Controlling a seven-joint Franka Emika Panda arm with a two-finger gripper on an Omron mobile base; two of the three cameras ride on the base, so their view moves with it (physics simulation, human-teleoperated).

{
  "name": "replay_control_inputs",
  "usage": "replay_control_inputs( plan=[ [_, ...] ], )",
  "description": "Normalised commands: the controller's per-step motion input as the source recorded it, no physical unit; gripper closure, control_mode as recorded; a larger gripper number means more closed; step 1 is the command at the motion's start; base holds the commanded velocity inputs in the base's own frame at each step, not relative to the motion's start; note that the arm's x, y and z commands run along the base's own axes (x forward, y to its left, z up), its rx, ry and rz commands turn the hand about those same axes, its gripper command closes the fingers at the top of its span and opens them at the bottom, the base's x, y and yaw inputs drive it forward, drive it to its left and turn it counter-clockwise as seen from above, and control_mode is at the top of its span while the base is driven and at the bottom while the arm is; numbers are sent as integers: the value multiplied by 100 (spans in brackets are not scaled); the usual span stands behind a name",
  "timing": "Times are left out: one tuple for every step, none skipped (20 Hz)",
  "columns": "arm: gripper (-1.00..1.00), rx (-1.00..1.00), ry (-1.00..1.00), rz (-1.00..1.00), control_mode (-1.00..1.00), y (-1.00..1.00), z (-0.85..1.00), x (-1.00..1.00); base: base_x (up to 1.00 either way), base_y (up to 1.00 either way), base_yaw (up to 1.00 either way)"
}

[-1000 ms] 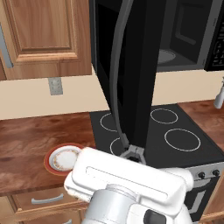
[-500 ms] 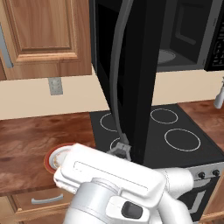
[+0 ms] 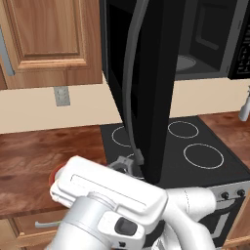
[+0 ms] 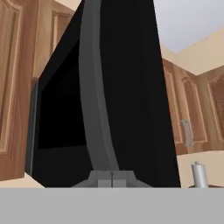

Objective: Pick the corn from the counter and place it in the microwave. Then turn on the microwave.

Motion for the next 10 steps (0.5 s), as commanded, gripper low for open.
replay_control_inputs(
  plan=[
    [100, 0, 0, -5, -100, 13, -11, 12, 0, 0, 0],
    [100, 0, 0, -5, -100, 12, -11, 11, 0, 0, 0],
    [100, 0, 0, -5, -100, 11, -10, 11, 0, 0, 0],
    [100, 0, 0, -5, -100, 11, -10, 12, 0, 0, 0],
    [100, 0, 0, -5, -100, 10, -8, 10, 0, 0, 0],
    [100, 0, 0, -5, -100, 9, -8, 13, 0, 0, 0],
    [100, 0, 0, -5, -100, 8, -8, 14, 0, 0, 0],
    [100, 0, 0, -5, -100, 7, -6, 15, 0, 0, 0],
    [100, 0, 0, -5, -100, 6, -6, 15, 0, 0, 0],
    [100, 0, 0, -5, -100, 6, -5, 16, 0, 0, 0]
  ],
)
